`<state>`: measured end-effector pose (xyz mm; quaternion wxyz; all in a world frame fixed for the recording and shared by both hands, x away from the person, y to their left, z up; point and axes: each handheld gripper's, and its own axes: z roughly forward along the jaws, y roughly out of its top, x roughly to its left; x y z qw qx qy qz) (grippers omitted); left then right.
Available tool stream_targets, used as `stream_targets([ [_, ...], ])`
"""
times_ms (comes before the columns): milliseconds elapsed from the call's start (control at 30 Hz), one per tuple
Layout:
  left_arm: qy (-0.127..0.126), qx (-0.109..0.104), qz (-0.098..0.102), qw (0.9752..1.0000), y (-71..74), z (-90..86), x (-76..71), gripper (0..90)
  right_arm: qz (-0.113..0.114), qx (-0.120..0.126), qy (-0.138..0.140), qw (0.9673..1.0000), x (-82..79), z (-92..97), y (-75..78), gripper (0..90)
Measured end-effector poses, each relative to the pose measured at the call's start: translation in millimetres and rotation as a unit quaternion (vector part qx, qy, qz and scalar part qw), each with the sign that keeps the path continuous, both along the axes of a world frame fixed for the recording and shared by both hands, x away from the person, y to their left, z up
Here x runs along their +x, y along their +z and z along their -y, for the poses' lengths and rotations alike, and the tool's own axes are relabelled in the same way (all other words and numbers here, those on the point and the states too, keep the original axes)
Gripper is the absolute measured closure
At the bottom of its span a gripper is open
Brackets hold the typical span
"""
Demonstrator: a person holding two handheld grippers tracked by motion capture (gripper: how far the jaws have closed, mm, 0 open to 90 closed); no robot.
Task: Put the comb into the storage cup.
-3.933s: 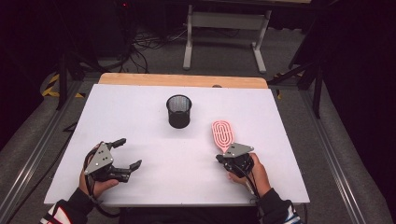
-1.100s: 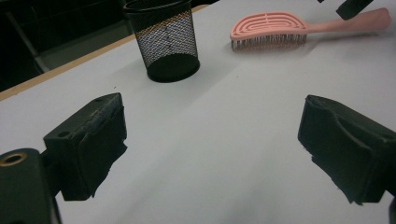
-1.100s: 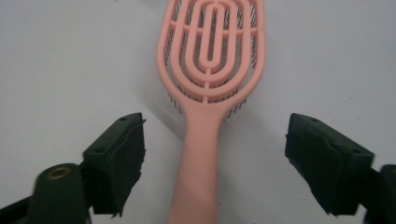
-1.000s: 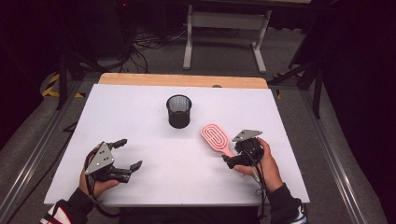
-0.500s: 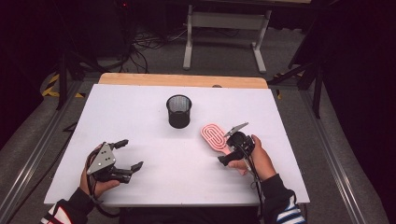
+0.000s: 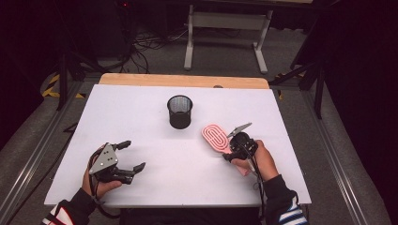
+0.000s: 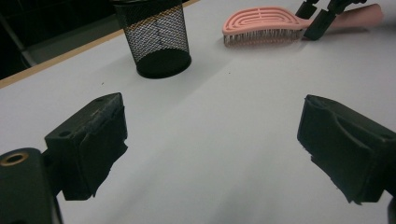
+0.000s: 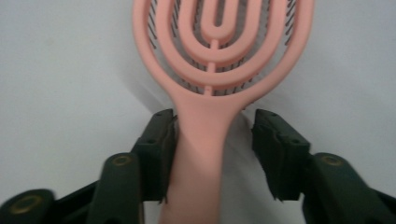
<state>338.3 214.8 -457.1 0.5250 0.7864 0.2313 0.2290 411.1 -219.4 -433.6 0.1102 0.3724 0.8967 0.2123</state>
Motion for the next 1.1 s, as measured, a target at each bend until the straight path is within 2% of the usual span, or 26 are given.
stream_targets([
  [67, 0.0, 0.0, -0.002, 1.0, -0.3, 0.0, 0.4, 9.4, 0.001, 0.002, 0.006, 1.0, -1.5, -1.1, 0.3, 63.5],
  [167, -0.001, -0.002, -0.004, 1.0, -0.4, -0.1, 0.9, 9.4, 0.004, 0.001, 0.014, 0.9999, -3.2, -2.4, 0.4, 69.2],
  [467, -0.003, -0.003, -0.004, 1.0, -0.2, 0.1, 0.7, 9.6, 0.023, -0.002, 0.017, 0.9996, -7.3, -1.7, 0.7, 69.5],
  [667, -0.001, -0.003, -0.004, 1.0, -0.1, -0.1, 0.9, 9.6, 0.051, 0.012, 0.013, 0.9986, -13.8, 3.5, 7.1, 69.6],
  [1000, 0.002, -0.006, -0.003, 1.0, 0.6, -1.1, 0.9, 9.5, 0.097, 0.033, 0.003, 0.9947, -24.7, 10.3, 14.5, 69.6],
  [1100, 0.004, -0.008, -0.004, 1.0, 0.9, -1.8, 1.0, 9.5, 0.119, 0.039, 0.001, 0.9922, -28.4, 11.4, 16.6, 69.6],
])
